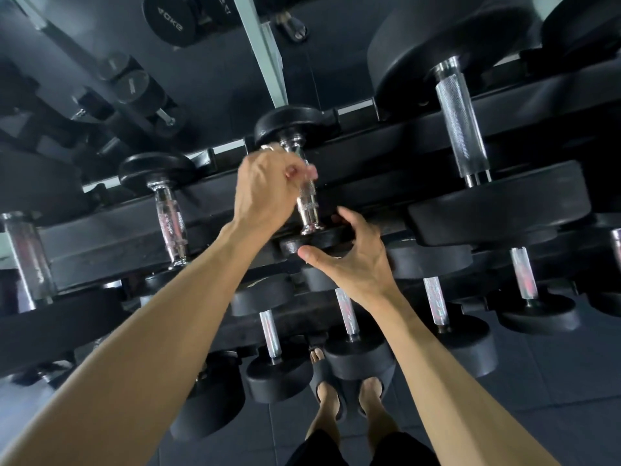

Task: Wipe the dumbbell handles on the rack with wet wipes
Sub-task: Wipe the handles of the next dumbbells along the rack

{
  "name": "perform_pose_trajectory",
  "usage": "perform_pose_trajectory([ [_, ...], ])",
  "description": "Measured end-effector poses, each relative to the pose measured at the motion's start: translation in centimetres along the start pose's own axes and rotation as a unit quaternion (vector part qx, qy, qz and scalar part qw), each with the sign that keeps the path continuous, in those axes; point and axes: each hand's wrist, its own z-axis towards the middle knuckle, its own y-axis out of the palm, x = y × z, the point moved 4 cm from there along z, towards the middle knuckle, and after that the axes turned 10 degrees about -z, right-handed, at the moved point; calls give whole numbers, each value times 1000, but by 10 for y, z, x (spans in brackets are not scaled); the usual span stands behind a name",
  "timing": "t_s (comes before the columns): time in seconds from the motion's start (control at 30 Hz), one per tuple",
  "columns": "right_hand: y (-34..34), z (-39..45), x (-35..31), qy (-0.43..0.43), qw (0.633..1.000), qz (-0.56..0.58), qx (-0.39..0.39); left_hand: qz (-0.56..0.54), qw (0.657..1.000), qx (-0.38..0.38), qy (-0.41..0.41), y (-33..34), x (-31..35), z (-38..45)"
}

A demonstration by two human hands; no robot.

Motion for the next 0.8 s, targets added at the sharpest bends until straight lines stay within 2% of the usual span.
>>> perform_pose_trajectory([
  [0.03, 0, -1, 1, 1, 1000, 3, 2, -3, 1000, 22, 1, -2, -1, 4],
  [0.1, 1, -1, 0, 1, 1000, 5, 4, 5, 1000, 7, 2, -1, -5, 4],
  [0.3, 1, 0, -3, -10, 1000, -12, 20, -14, 987, -160, -23, 5, -10, -24],
  [0.33, 1, -1, -5, -15, 999, -18, 26, -26, 985, -167, -44, 2, -13, -30],
  [0.43, -2, -4, -13, -37, 997, -51, 48, -126, 976, -120, -133, -13, -27, -46],
  [0.57, 11, -17, -44, -160, 972, -122, 118, -271, 932, -74, -230, -39, -43, -67],
  [0.7, 45, -28, -76, -275, 936, -153, 156, -348, 895, -55, -273, -62, -60, -84],
  [0.8, 77, -32, -91, -306, 929, -141, 153, -364, 887, -67, -275, -81, -76, -89],
])
